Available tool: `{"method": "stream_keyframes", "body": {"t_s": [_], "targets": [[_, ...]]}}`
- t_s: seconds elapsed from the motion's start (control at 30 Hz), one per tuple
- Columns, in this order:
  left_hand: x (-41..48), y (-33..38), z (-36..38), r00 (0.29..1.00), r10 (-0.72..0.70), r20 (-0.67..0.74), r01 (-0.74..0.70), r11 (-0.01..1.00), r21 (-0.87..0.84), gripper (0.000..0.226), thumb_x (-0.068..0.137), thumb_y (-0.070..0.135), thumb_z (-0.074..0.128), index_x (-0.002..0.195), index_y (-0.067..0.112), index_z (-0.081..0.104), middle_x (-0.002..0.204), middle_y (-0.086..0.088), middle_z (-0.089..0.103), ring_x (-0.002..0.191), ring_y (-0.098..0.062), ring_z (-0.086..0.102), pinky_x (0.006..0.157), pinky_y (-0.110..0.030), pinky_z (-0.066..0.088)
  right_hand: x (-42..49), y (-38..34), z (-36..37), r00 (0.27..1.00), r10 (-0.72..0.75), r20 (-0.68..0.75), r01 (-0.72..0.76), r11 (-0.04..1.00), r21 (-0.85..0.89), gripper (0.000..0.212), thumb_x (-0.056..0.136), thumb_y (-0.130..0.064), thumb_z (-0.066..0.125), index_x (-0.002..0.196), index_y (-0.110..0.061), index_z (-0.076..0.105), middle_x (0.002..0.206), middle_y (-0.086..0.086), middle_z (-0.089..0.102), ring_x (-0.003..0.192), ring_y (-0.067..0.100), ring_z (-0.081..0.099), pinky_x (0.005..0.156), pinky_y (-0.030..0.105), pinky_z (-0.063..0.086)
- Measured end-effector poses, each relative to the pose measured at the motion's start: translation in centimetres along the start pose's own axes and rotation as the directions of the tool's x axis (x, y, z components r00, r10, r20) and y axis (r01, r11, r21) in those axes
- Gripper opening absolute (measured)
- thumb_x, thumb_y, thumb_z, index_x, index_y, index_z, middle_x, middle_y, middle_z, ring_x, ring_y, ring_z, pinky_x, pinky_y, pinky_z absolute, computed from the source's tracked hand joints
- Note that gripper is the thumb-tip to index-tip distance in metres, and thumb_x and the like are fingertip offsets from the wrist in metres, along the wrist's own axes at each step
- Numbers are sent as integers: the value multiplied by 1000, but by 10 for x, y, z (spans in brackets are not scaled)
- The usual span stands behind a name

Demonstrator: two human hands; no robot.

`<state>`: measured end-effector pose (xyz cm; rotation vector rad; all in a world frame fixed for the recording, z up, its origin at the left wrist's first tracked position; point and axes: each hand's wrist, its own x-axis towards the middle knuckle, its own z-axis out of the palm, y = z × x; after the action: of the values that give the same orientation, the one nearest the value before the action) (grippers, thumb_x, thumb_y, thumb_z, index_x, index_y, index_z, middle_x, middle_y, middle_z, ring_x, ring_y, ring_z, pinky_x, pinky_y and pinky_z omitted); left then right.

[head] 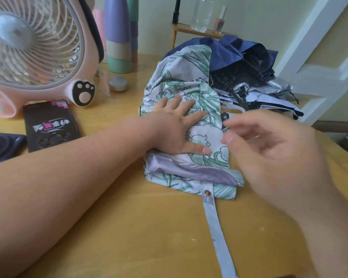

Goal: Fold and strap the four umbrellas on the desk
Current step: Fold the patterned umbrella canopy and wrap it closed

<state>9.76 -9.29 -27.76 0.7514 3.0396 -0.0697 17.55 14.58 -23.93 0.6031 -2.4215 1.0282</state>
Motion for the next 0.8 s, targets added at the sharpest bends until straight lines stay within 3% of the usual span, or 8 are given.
{"method": "stream_keyframes", "body": {"t_s": [0.1, 0.23, 0.33, 0.5, 0.57, 0.63, 0.73, 0.8], "targets": [[-2, -1, 1, 999, 18, -34, -18, 1000, 4, 121, 54, 98, -1, 160, 39, -6, 170, -4, -7, 156, -35, -6, 124, -57, 1, 44, -29, 66, 976, 124, 180, -76, 964, -254, 34, 97, -40, 56, 131, -39, 53, 128, -12, 62, 117, 12, 58, 95, 43, 51], [0, -6, 5, 997, 48, -59, -48, 999, -5, 105, 74, 83, 16, 162, 27, 0, 170, -5, -3, 156, -35, -4, 125, -54, 2, 47, 5, 100, 926, 109, 362, 28, 935, -353, 57, 105, -53, 26, 156, -29, 31, 163, -5, 30, 152, 16, 22, 124, 40, 20], [1, -13, 6, 994, 73, -85, -80, 993, -81, 99, 82, 77, 38, 162, 28, 5, 171, -2, 3, 157, -34, -1, 125, -56, 4, 42, 19, 111, 921, 46, 386, 106, 926, -362, 79, 97, -65, 4, 163, -23, 9, 171, -6, 6, 156, 6, -4, 128, 37, -6], [-13, -29, -3, 958, 143, -247, -232, 894, -383, 68, 84, 48, 59, 147, 23, 51, 156, 4, 44, 147, -20, 35, 124, -41, 19, 44, 20, 114, 916, 74, 393, 124, 882, -455, 88, 94, -69, 2, 163, -16, -1, 172, 0, -3, 156, 10, -10, 127, 40, -9], [-23, -34, -18, 942, -55, -330, -132, 846, -517, 43, 84, 24, 69, 127, 21, 67, 135, 5, 63, 126, -12, 57, 114, -37, 41, 43, 18, 112, 898, 112, 426, 118, 870, -480, 91, 93, -73, 4, 163, -16, -3, 171, 0, -11, 155, 11, -17, 126, 41, -12], [-38, -38, -38, 846, -394, -359, 34, 712, -701, 19, 84, 13, 67, 97, 26, 74, 96, 11, 73, 84, -3, 67, 84, -30, 58, 44, 18, 109, 885, 133, 446, 121, 859, -497, 94, 91, -78, 6, 163, -18, -5, 170, 0, -18, 154, 12, -23, 126, 42, -13], [-81, -32, -55, 697, -658, -286, 116, 497, -860, 14, 84, 14, 67, 70, 12, 68, 56, -1, 64, 49, -17, 57, 51, -32, 50, 45, 17, 108, 871, 151, 467, 131, 846, -517, 101, 88, -85, 8, 162, -19, -10, 169, 1, -23, 153, 13, -26, 125, 43, -14], [-124, -15, -44, 771, -627, -113, 232, 442, -867, 27, 87, 22, 73, 66, 7, 65, 54, -15, 62, 43, -23, 52, 48, -29, 42, 45, 17, 109, 867, 151, 475, 142, 839, -526, 104, 86, -87, 8, 162, -19, -11, 168, 1, -23, 153, 14, -27, 125, 43, -15]]}}
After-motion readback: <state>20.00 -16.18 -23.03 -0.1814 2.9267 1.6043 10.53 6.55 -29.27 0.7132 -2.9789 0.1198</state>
